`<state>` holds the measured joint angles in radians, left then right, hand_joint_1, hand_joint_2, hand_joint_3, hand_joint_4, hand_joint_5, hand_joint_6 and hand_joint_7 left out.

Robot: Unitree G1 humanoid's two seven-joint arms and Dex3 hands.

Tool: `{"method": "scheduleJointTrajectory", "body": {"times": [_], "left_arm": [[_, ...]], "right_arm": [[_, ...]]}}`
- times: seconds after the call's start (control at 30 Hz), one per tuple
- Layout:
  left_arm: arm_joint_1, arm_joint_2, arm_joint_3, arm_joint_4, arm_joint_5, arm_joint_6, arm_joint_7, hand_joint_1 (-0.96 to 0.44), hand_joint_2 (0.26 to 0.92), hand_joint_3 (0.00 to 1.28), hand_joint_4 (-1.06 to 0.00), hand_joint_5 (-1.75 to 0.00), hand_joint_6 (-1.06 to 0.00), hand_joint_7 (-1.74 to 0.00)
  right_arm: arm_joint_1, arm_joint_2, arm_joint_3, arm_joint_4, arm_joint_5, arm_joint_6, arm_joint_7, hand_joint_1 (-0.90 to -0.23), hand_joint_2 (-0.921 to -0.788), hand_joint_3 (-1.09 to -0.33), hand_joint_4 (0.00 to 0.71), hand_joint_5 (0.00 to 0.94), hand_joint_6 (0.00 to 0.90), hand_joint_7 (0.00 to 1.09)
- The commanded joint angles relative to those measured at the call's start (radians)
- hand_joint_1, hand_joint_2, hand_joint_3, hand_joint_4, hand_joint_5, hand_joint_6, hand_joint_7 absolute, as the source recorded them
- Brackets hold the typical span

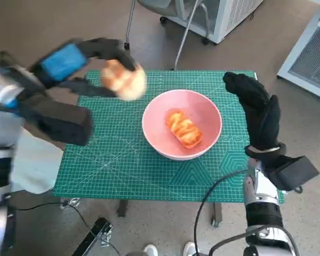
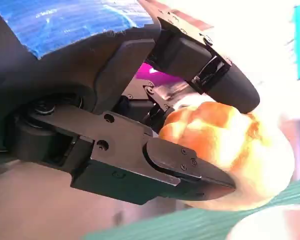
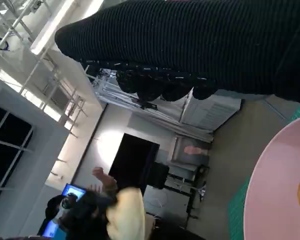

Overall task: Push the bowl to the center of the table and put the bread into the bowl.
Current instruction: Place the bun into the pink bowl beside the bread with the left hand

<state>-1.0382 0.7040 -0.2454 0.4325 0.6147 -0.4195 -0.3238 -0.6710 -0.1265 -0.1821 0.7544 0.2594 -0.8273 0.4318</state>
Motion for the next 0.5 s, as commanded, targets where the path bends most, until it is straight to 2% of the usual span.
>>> {"method": "scheduleJointTrajectory", "body": {"times": [0.03, 0.33, 0.5], "left_arm": [[-0.071, -0.074, -0.06, 0.063, 0.05, -0.021, 0.045, 0.0, 0.916, 0.08, -0.53, -1.25, -0.78, -1.09], [-0.171, -0.208, -0.175, 0.302, 0.126, -0.079, 0.118, 0.0, 0.92, 0.09, -0.54, -1.25, -0.73, -1.14], [-0.197, -0.258, -0.221, 0.398, 0.153, -0.073, 0.13, 0.0, 0.92, 0.13, -0.51, -1.22, -0.67, -1.25]], "right_arm": [[0.029, 0.0, 0.001, 0.0, -0.005, 0.008, -0.002, -0.6, -0.921, -0.802, 0.38, 0.001, -0.001, 0.76], [0.042, -0.005, -0.001, -0.012, -0.025, -0.001, -0.026, -0.583, -0.921, -0.803, 0.382, 0.001, 0.0, 0.77], [0.052, -0.007, -0.002, -0.028, -0.035, 0.001, -0.041, -0.584, -0.921, -0.803, 0.382, 0.001, 0.003, 0.77]]}}
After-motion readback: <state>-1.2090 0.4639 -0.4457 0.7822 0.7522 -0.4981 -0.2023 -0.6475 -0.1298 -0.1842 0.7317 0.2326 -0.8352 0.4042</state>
